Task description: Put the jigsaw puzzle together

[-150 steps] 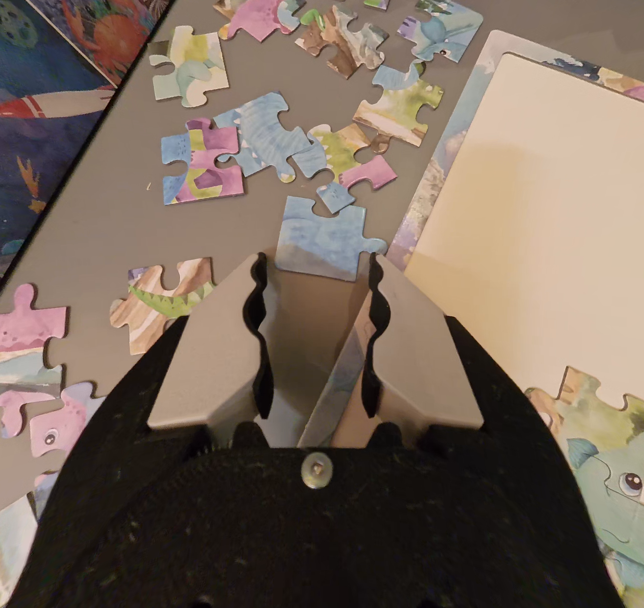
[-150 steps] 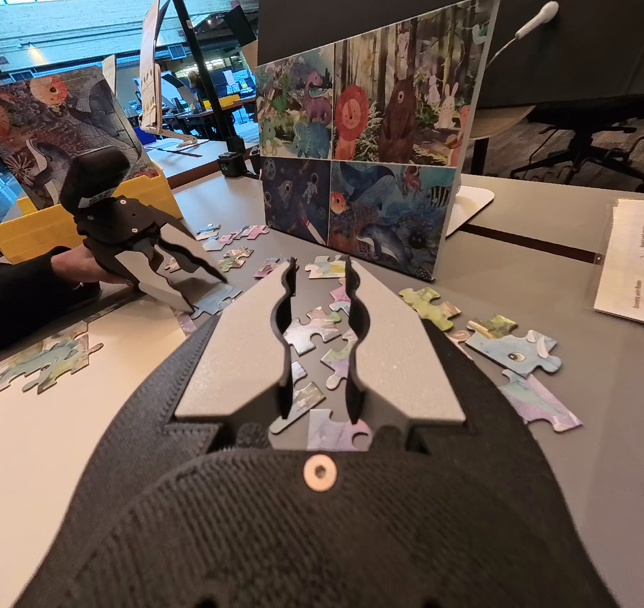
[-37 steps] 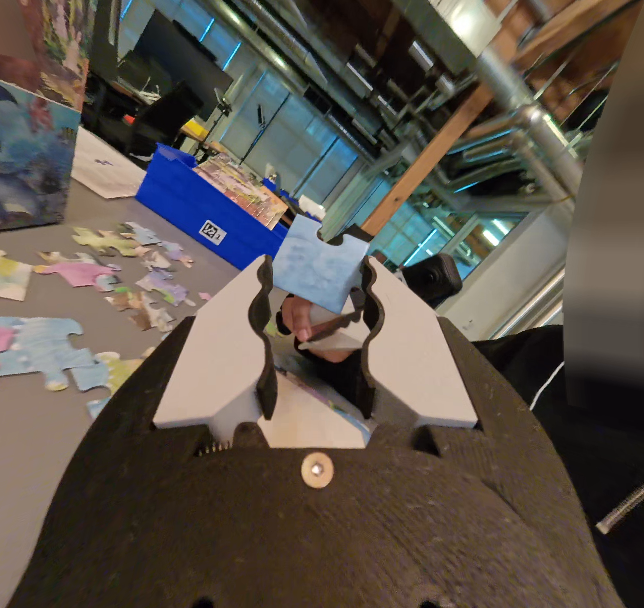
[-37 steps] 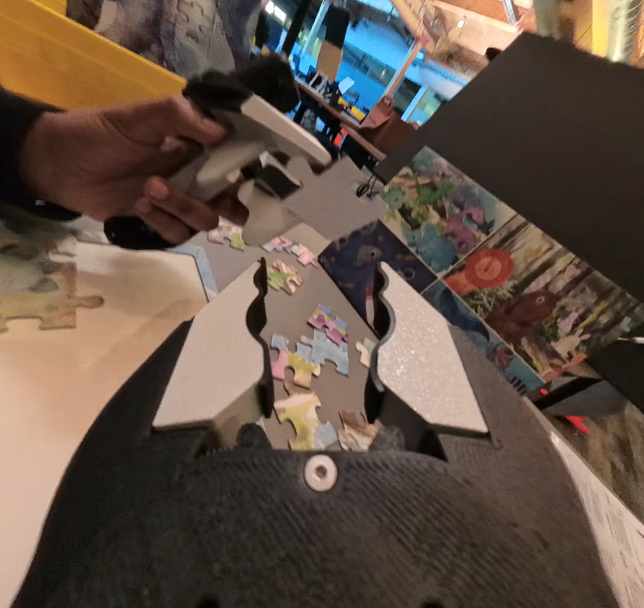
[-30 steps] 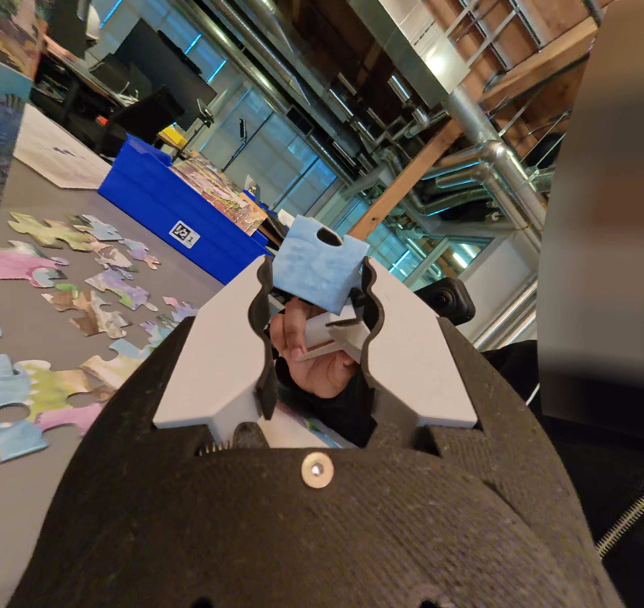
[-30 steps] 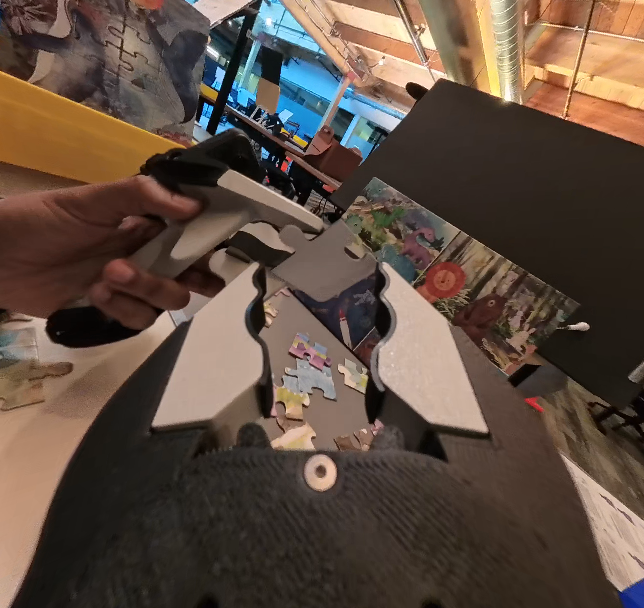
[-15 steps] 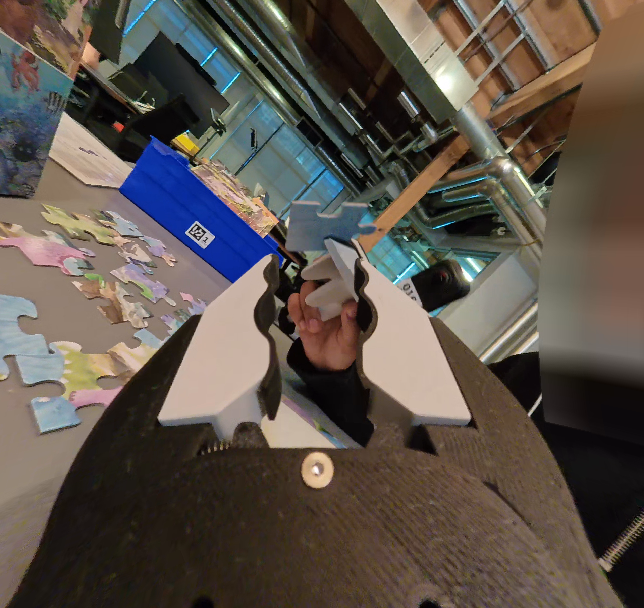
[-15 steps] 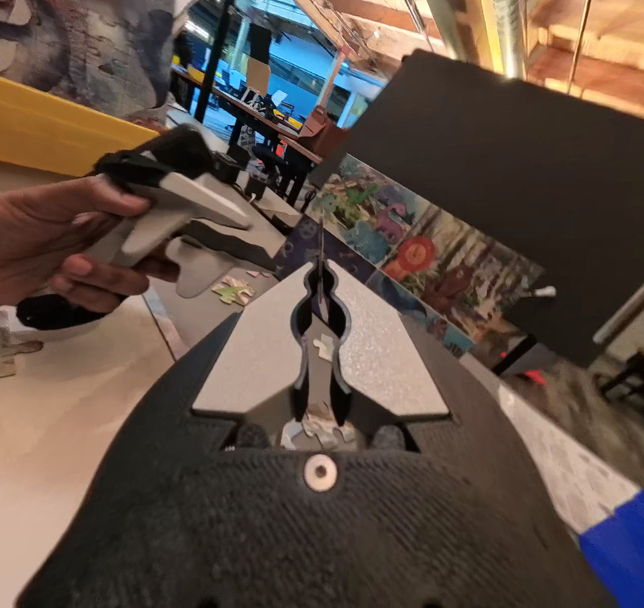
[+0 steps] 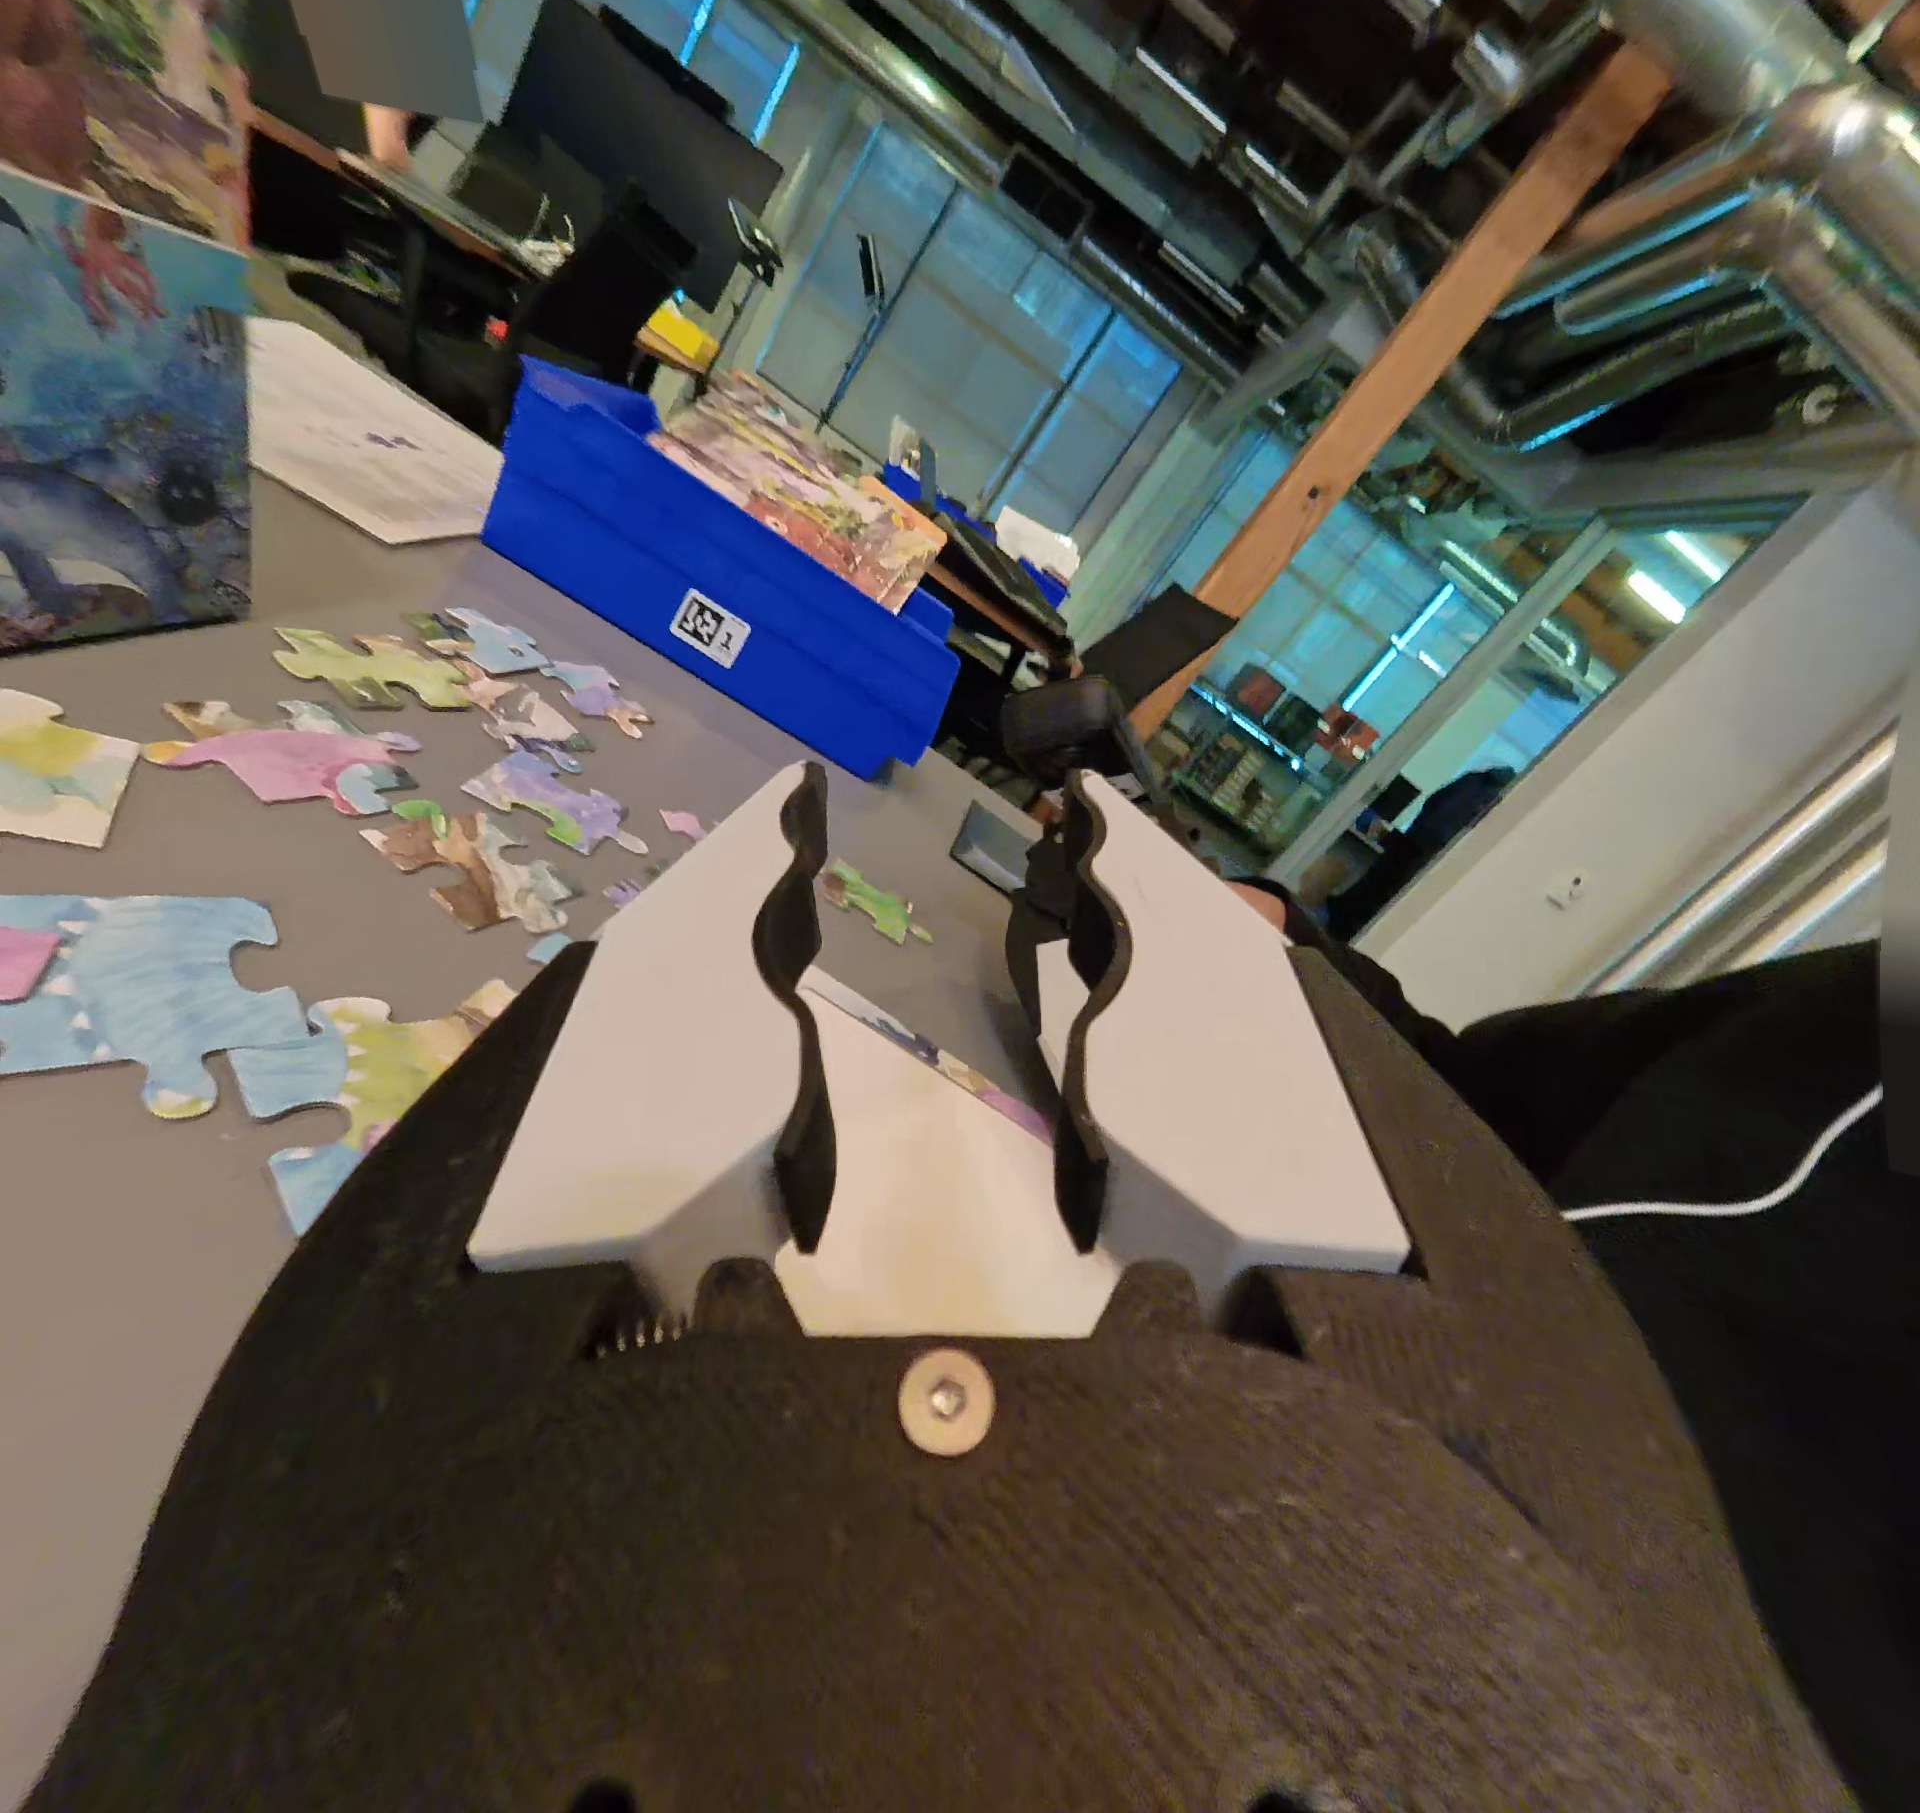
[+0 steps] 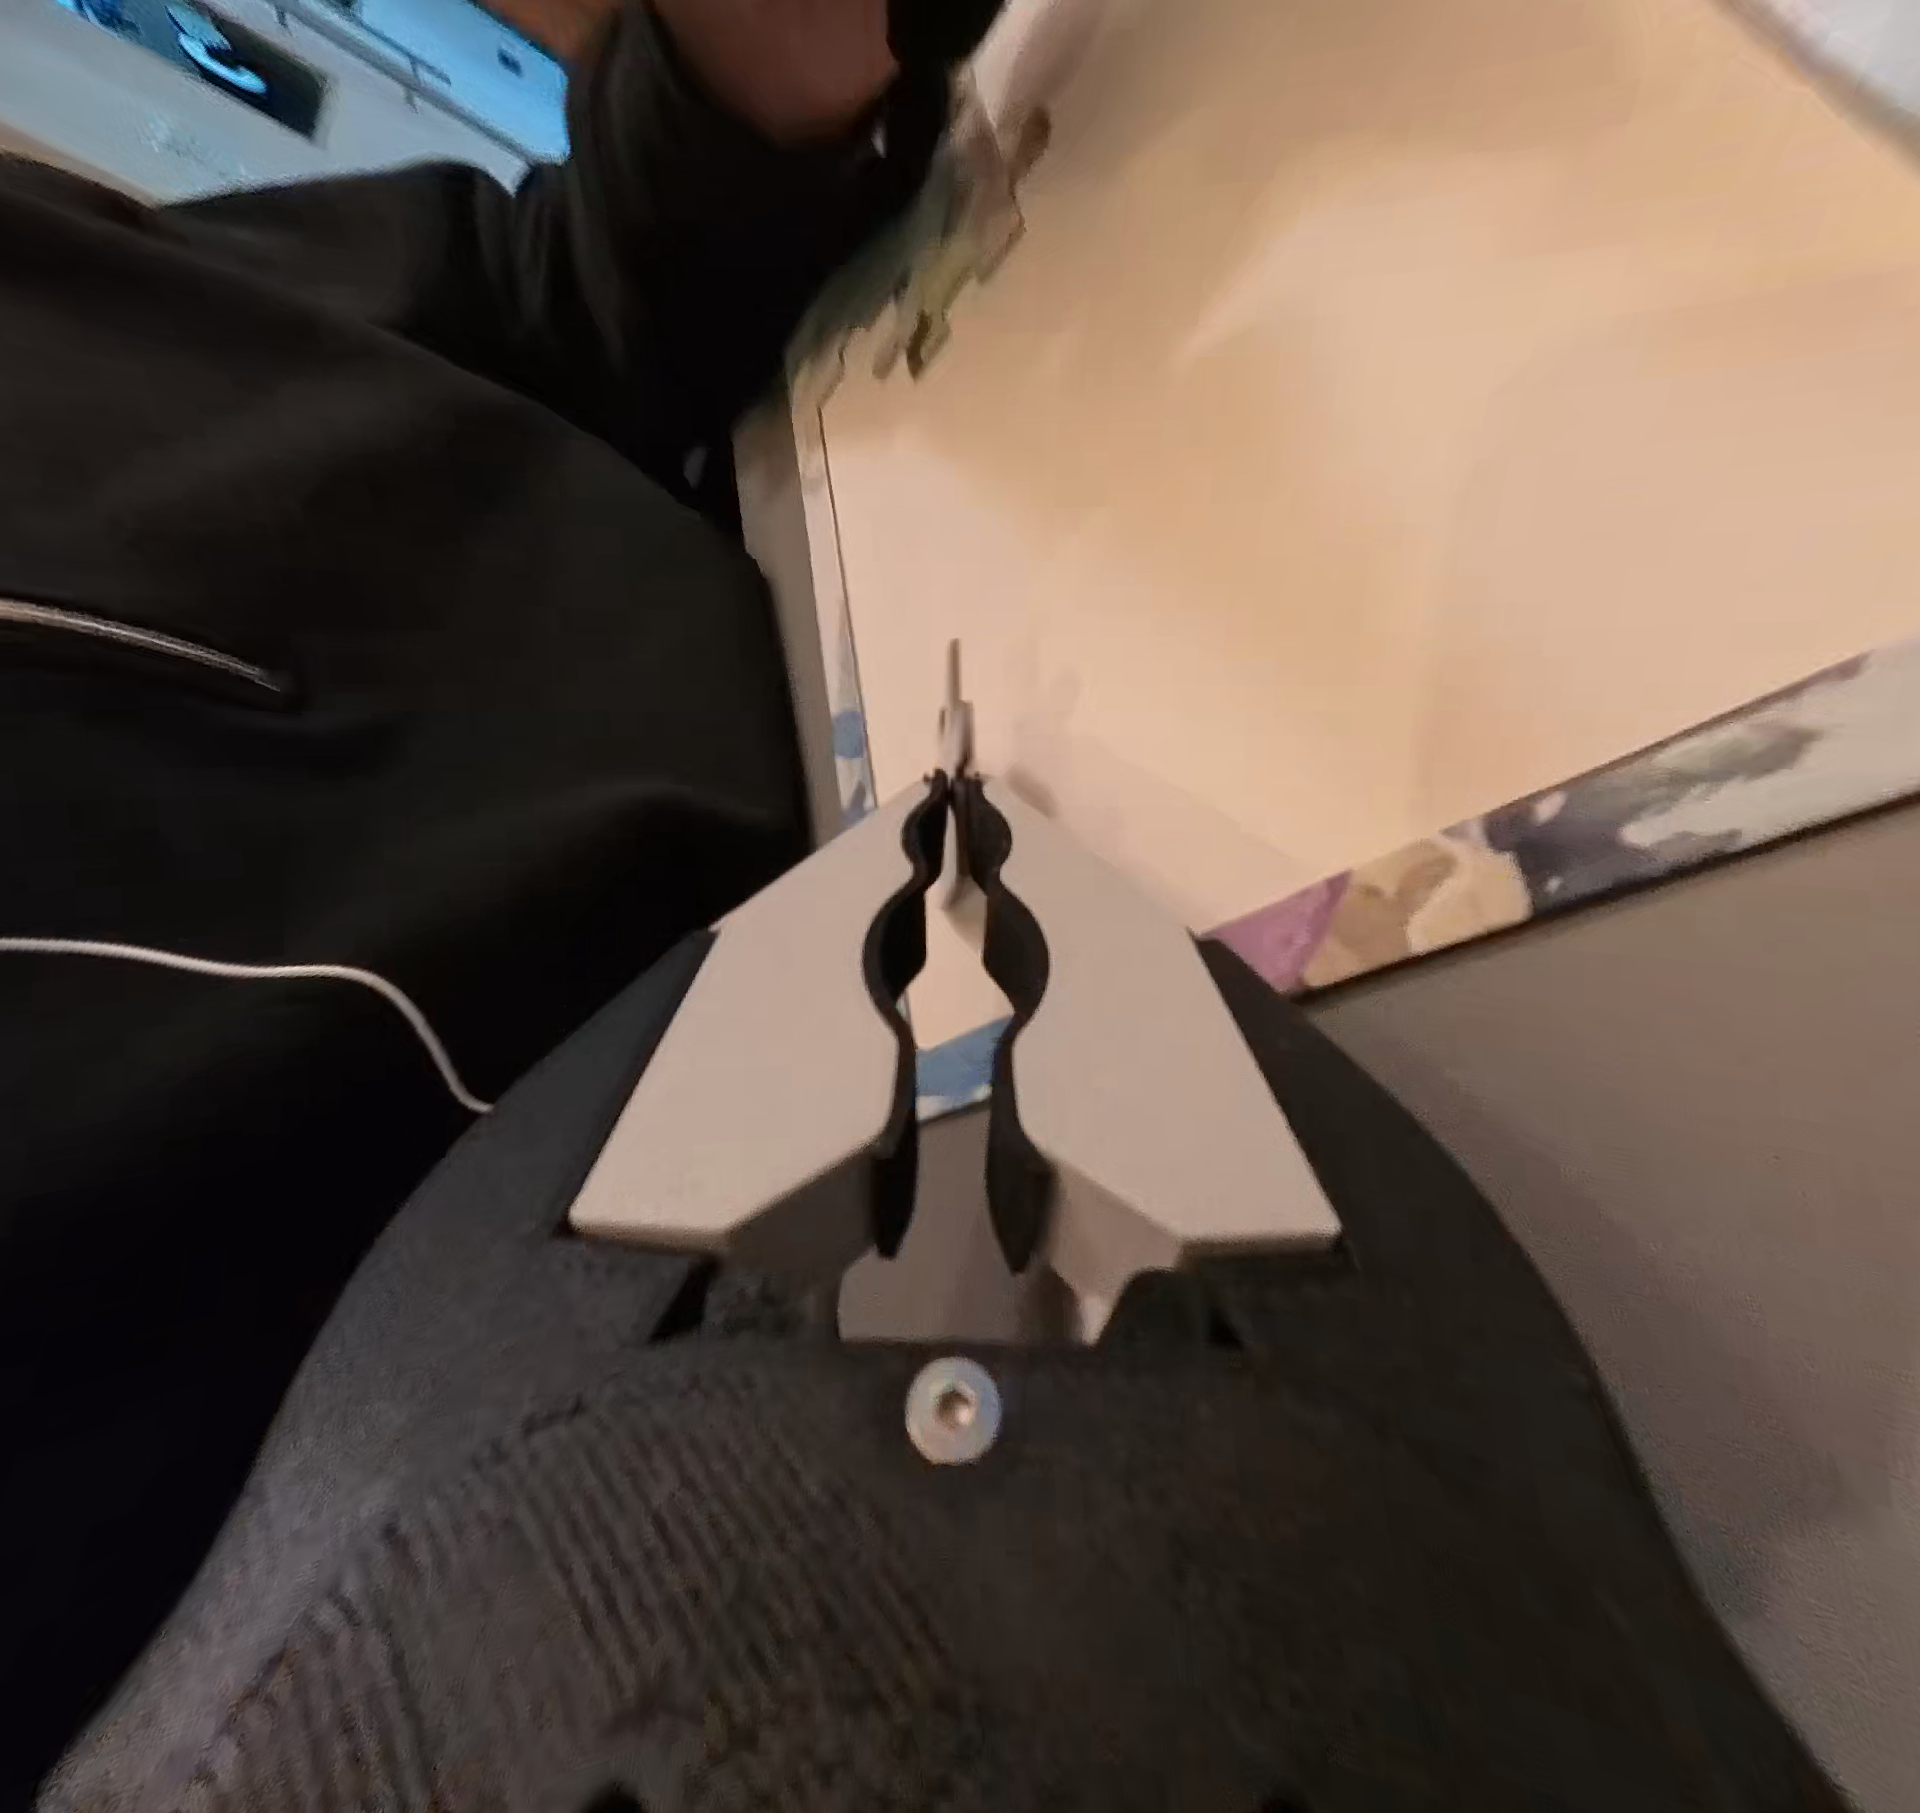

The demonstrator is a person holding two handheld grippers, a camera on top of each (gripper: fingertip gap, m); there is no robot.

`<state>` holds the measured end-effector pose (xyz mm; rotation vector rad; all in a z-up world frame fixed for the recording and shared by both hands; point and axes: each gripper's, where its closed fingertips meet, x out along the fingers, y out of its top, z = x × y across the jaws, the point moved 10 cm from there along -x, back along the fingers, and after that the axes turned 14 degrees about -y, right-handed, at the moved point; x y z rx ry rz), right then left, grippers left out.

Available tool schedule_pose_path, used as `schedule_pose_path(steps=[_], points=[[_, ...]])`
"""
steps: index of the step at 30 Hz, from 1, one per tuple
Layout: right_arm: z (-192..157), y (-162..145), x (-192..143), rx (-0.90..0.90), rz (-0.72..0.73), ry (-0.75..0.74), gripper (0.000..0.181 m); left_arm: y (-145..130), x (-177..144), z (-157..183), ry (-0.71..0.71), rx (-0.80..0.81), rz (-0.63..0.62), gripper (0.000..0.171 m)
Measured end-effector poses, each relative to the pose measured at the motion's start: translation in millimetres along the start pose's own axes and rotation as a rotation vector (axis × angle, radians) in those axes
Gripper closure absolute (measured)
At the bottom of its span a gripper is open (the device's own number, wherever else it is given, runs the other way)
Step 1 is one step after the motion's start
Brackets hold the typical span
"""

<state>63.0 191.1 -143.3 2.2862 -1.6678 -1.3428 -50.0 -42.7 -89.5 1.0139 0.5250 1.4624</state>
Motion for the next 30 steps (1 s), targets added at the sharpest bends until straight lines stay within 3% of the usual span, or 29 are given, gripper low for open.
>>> schedule_pose_path(steps=[4, 9, 14, 18, 21, 24, 28, 30], points=[[3, 4, 3, -0.038, 0.017, -0.073, 0.164, -14, 18, 6, -0.029, 0.013, -0.142, 0.129], [1, 15, -15, -0.085, 0.217, -0.142, 0.152, -36, 37, 17, -0.019, 0.067, -0.391, 0.128], [-2, -1, -40, -0.134, 0.445, -0.37, 0.15, -62, 50, 41, 0.02, 0.086, -0.649, 0.11], [3, -20, -52, -0.065, 0.58, -0.49, 0.15, -95, 56, 58, 0.155, 0.308, -0.967, 0.103], [4, -30, -50, -0.07, 0.543, -0.605, 0.151, -114, 61, 67, 0.208, 0.417, -1.092, 0.103], [-2, -36, -44, -0.147, 0.482, -0.767, 0.152, -123, 65, 72, 0.177, 0.36, -1.096, 0.104], [-6, -43, -27, -0.225, 0.329, -0.895, 0.148, -127, 65, 74, 0.197, 0.331, -1.106, 0.105], [-11, -44, -23, -0.284, 0.326, -0.941, 0.154, -128, 65, 76, 0.195, 0.327, -1.106, 0.11]])
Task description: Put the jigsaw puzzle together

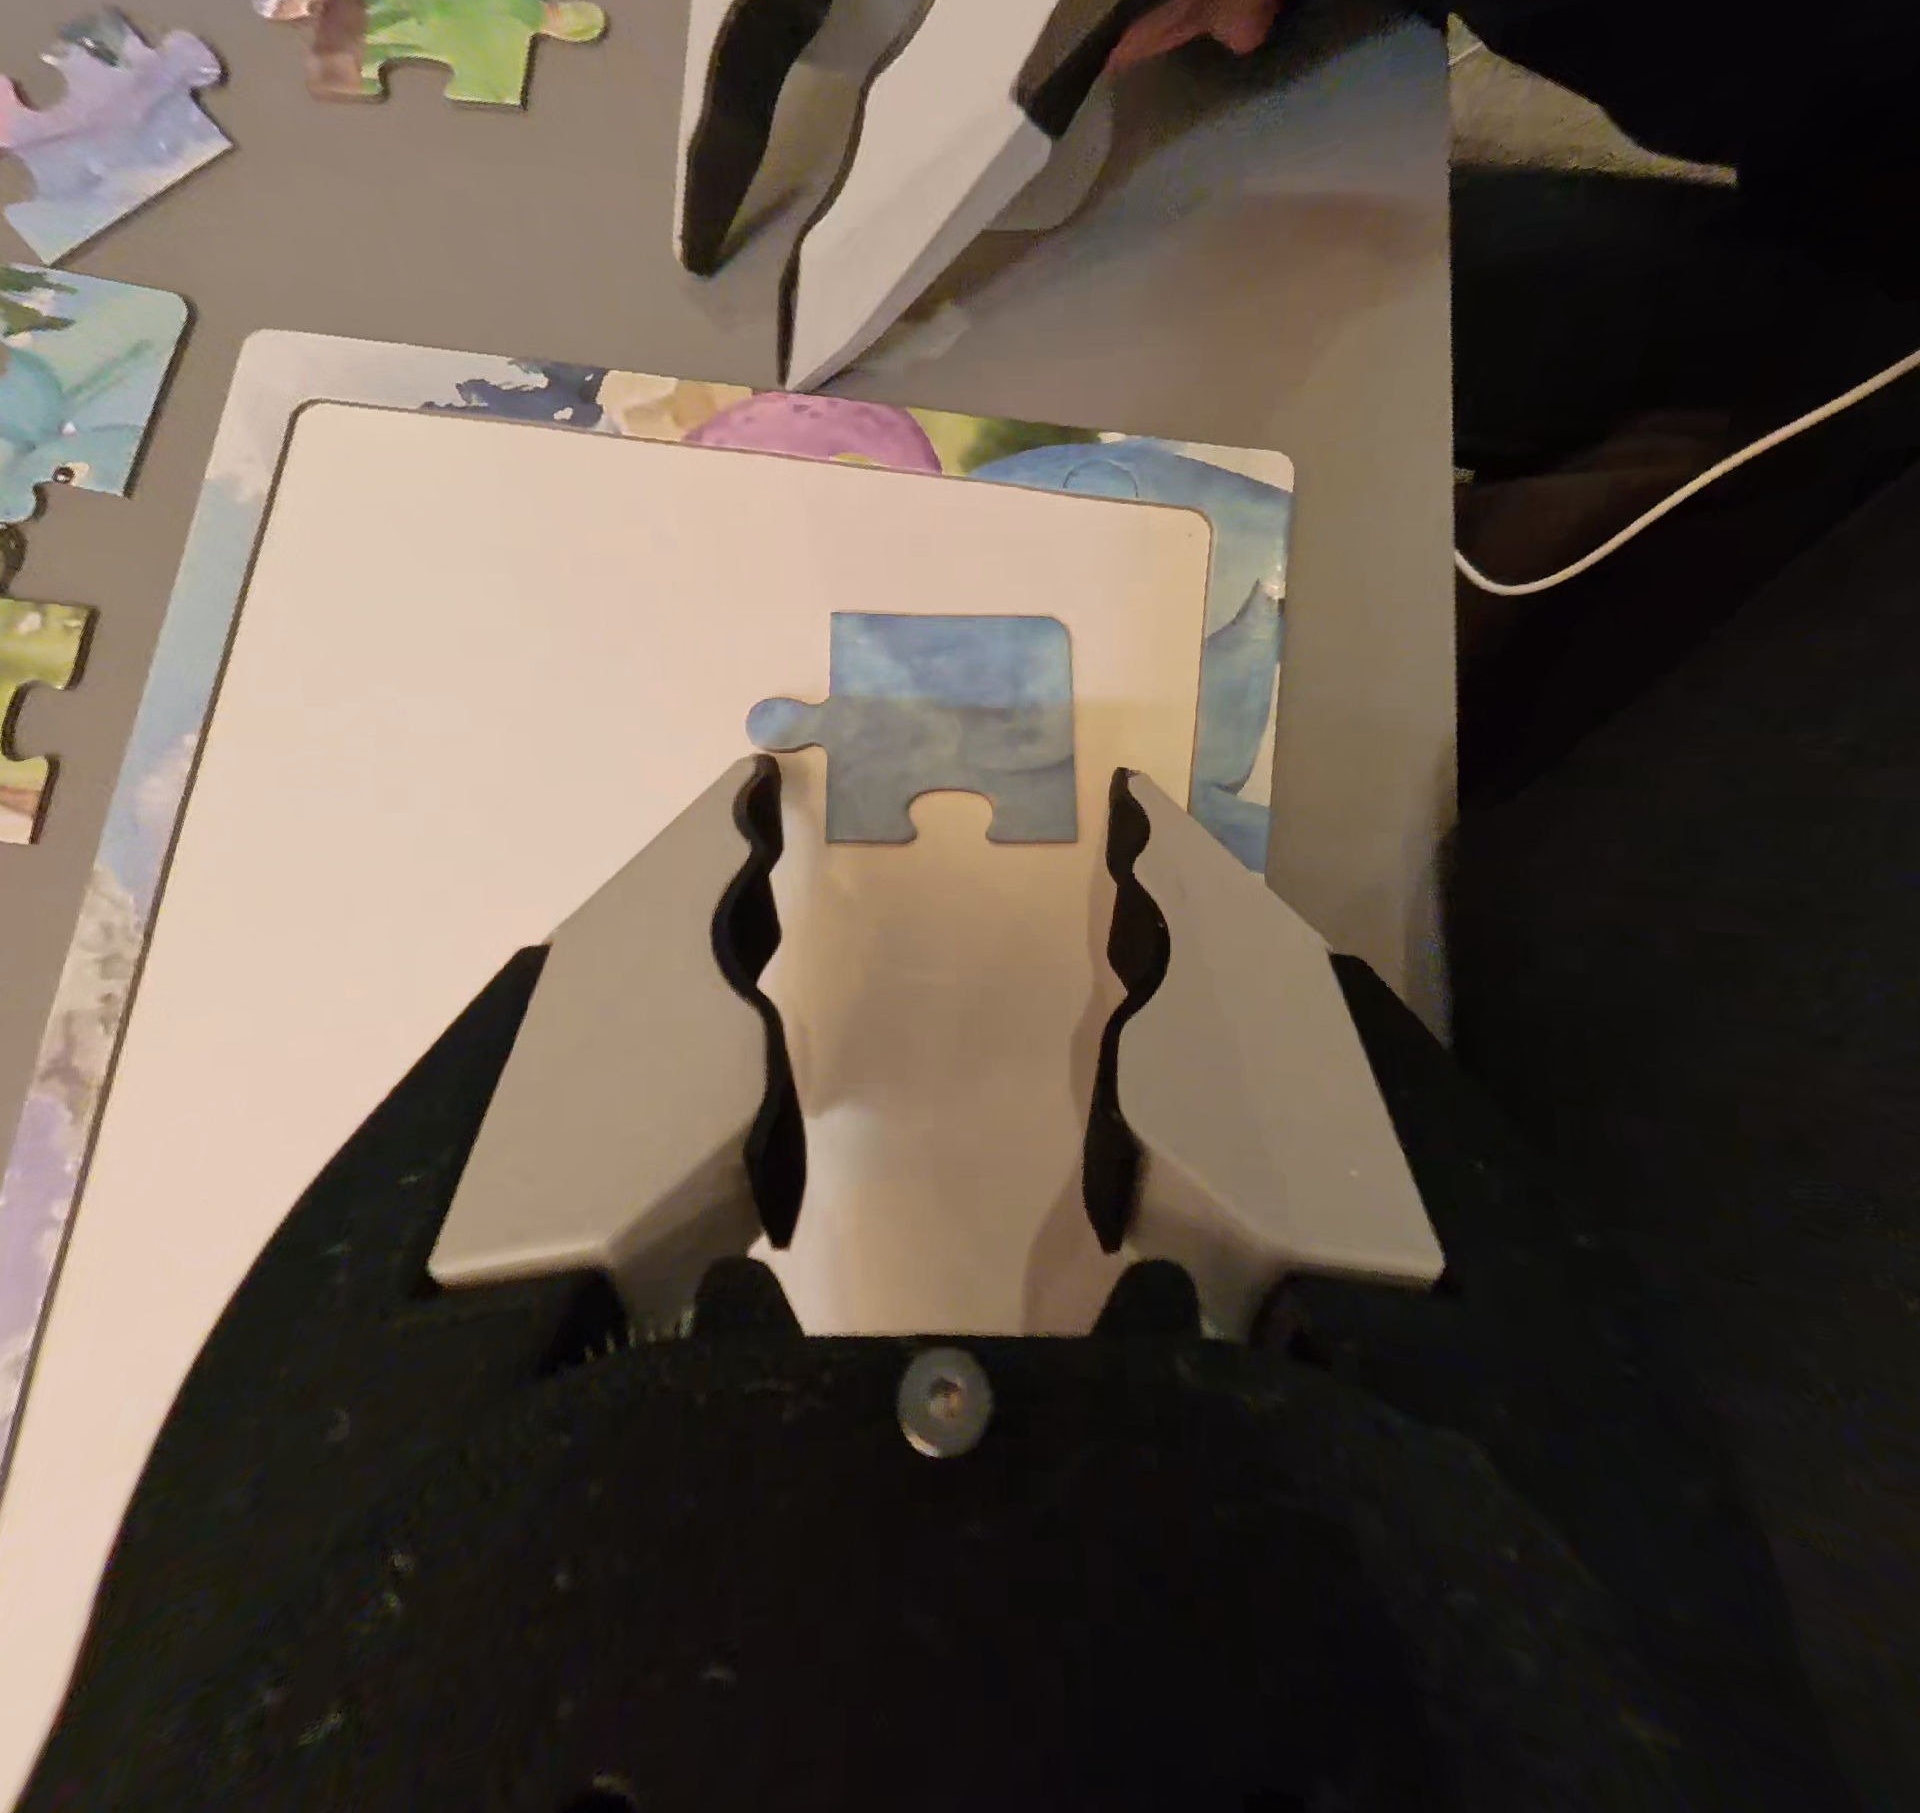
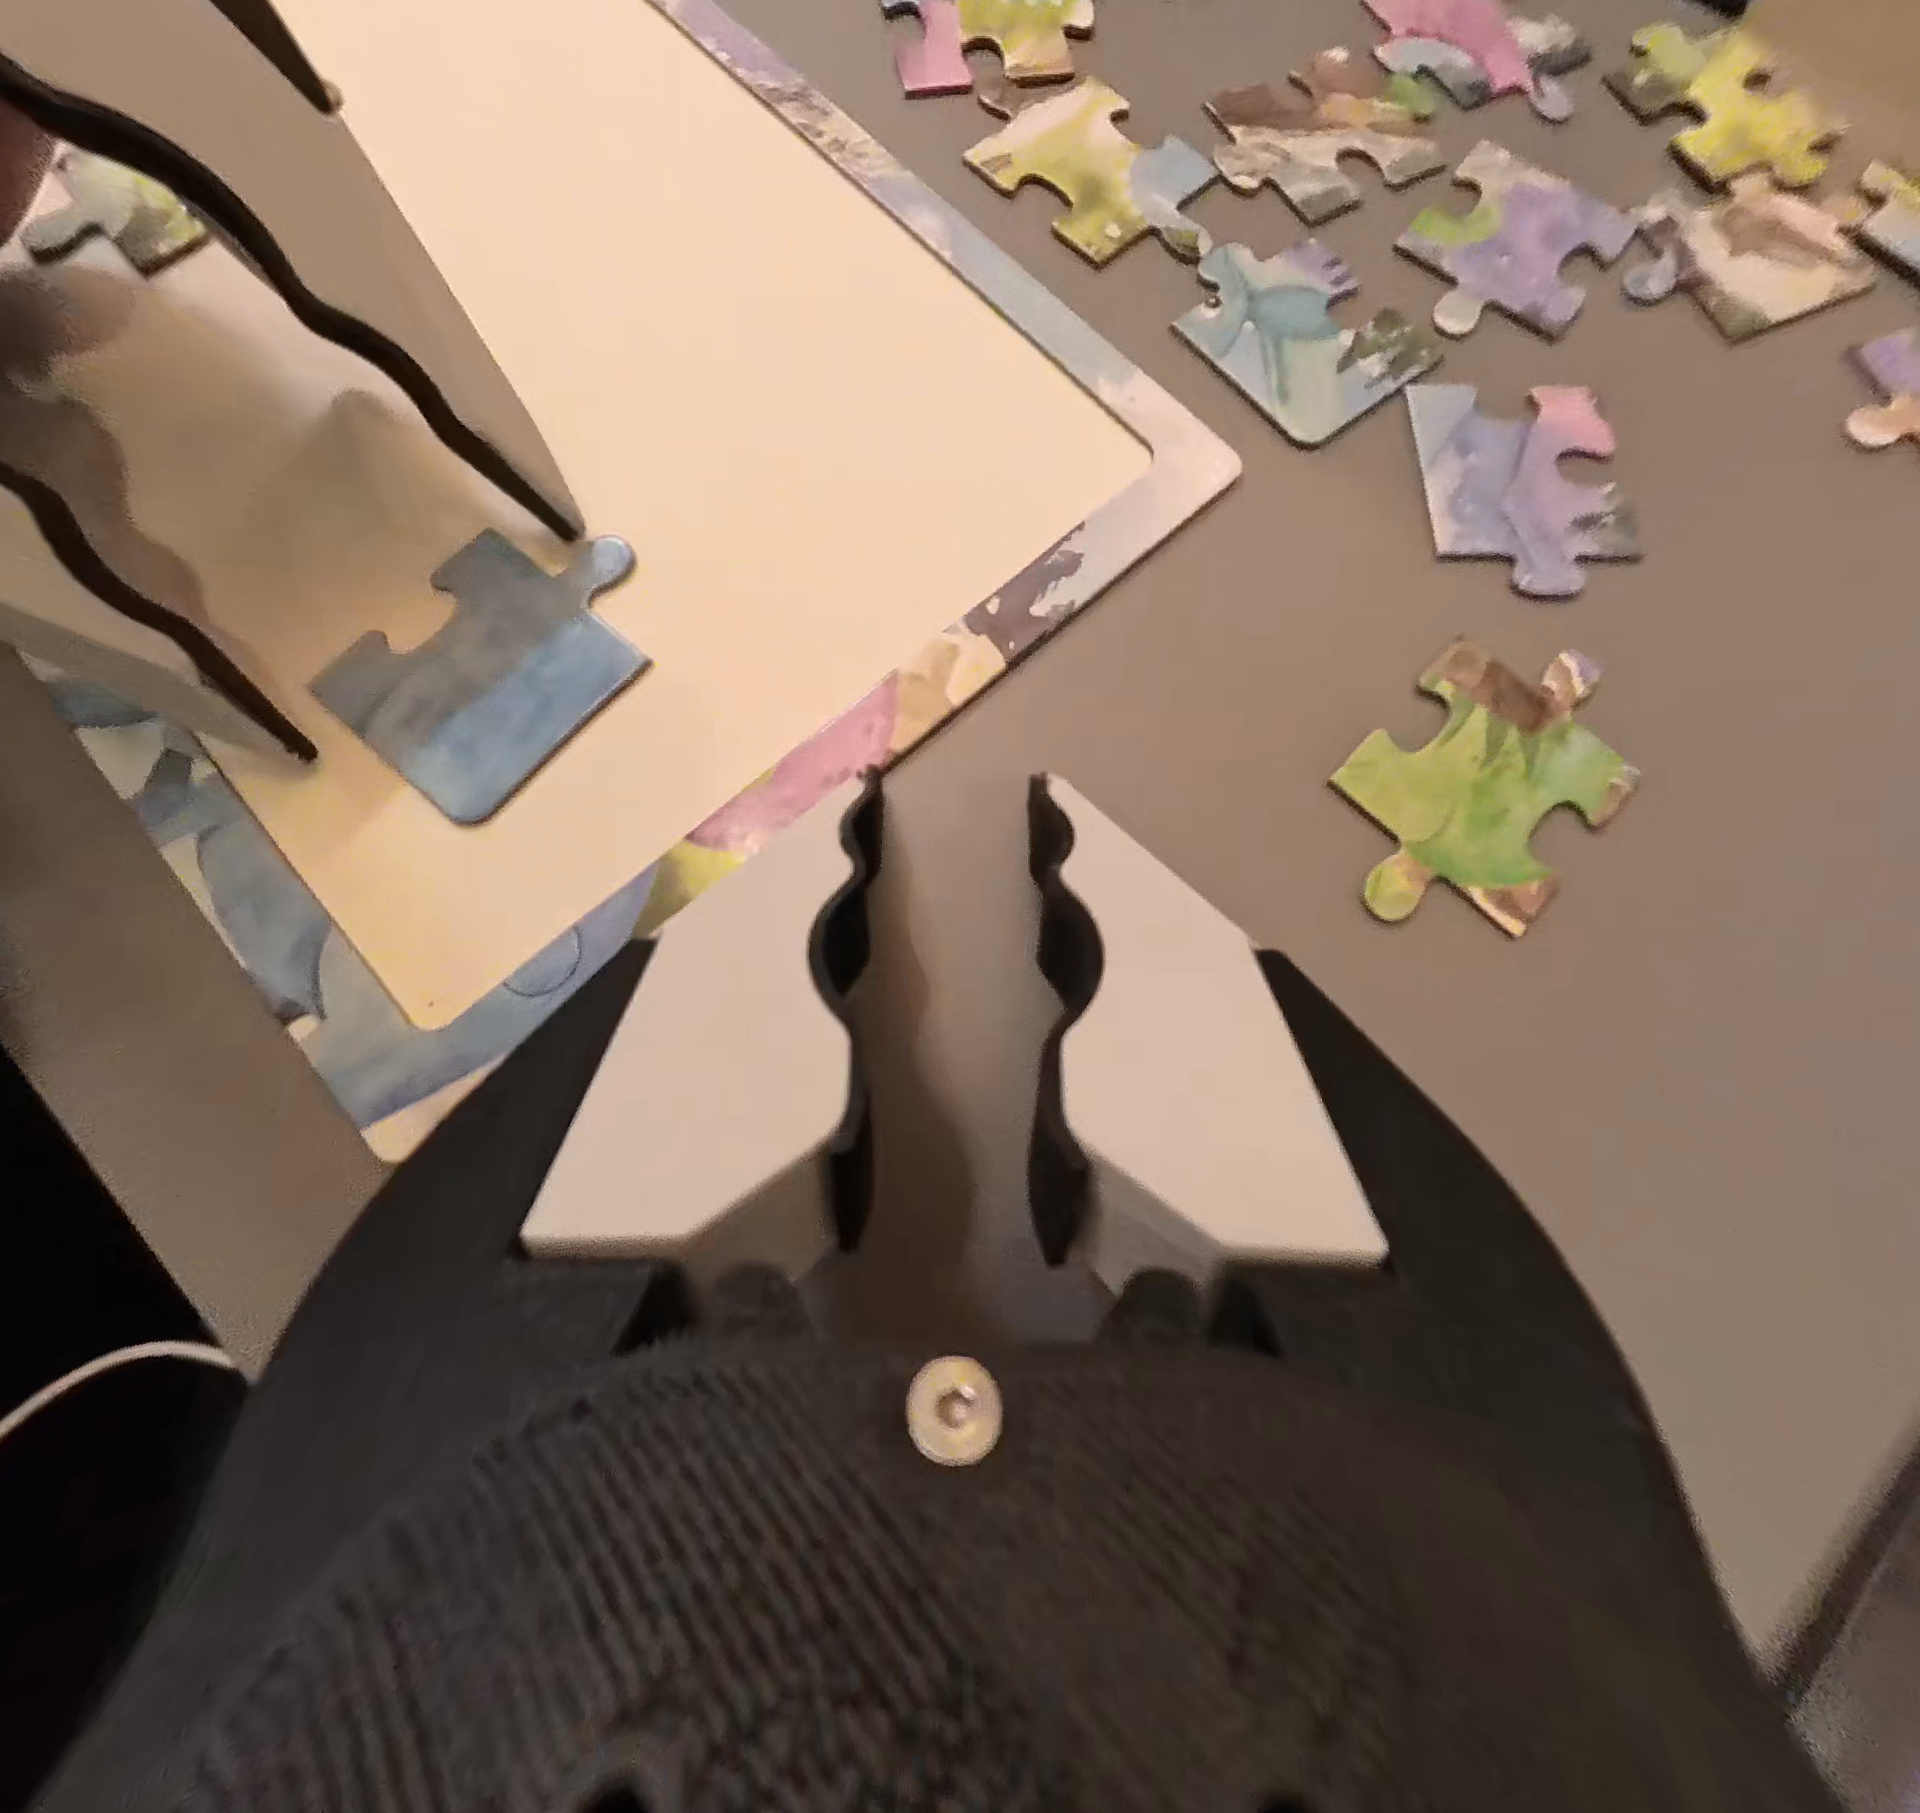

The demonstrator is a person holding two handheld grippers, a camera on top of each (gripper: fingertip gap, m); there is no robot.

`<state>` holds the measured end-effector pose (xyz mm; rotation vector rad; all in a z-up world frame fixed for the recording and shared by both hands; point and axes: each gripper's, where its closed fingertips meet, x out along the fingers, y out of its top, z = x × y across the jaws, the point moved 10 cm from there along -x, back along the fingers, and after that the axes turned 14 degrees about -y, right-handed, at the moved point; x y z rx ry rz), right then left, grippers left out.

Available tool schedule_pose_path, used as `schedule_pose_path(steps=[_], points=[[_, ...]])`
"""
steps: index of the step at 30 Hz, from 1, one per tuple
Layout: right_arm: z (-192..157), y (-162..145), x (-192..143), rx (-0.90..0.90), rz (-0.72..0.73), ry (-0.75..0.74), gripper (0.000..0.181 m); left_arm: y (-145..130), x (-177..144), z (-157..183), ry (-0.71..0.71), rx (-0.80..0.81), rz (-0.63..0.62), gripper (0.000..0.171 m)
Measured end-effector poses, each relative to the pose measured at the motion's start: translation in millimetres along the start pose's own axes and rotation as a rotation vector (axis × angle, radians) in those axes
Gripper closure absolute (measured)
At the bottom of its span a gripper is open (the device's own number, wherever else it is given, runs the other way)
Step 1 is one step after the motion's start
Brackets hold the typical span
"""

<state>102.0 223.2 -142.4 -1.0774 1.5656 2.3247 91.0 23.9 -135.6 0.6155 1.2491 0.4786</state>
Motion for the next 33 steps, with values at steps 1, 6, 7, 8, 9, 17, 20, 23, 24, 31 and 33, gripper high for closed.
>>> schedule_pose_path(steps=[1, 6, 7, 8, 9, 17, 20, 23, 24, 31, 33], points=[[-1, 0, 0, -0.01, 0.004, -0.005, 0.156, 0, 1, 1, -0.002, 0.0, 0.0, 0.113], [2, 0, 1, 0.03, -0.012, 0.032, 0.156, 6, 7, 6, -0.022, 0.019, -0.007, 0.123], [2, 0, 1, 0.032, -0.013, 0.034, 0.156, 7, 8, 7, -0.028, 0.022, -0.007, 0.123], [2, 0, 1, 0.03, -0.012, 0.032, 0.156, 8, 9, 6, -0.036, 0.019, -0.006, 0.123], [2, 0, 1, 0.026, -0.01, 0.03, 0.156, 9, 10, 5, -0.046, 0.012, -0.005, 0.123], [2, 0, 1, 0.032, -0.012, 0.039, 0.157, 17, 17, 5, -0.07, -0.009, -0.001, 0.126], [2, 0, 1, 0.031, -0.012, 0.038, 0.157, 21, 20, 6, -0.082, -0.037, 0.013, 0.129], [2, 0, 1, 0.032, -0.012, 0.039, 0.157, 24, 21, 7, -0.074, -0.072, 0.016, 0.13], [2, 0, 1, 0.032, -0.012, 0.039, 0.157, 24, 21, 7, -0.07, -0.089, 0.017, 0.13], [2, 0, 1, 0.03, -0.012, 0.038, 0.157, 28, 23, 13, -0.061, -0.168, 0.015, 0.129], [2, 0, 1, 0.029, -0.012, 0.037, 0.157, 29, 24, 14, -0.047, -0.167, 0.011, 0.129]])
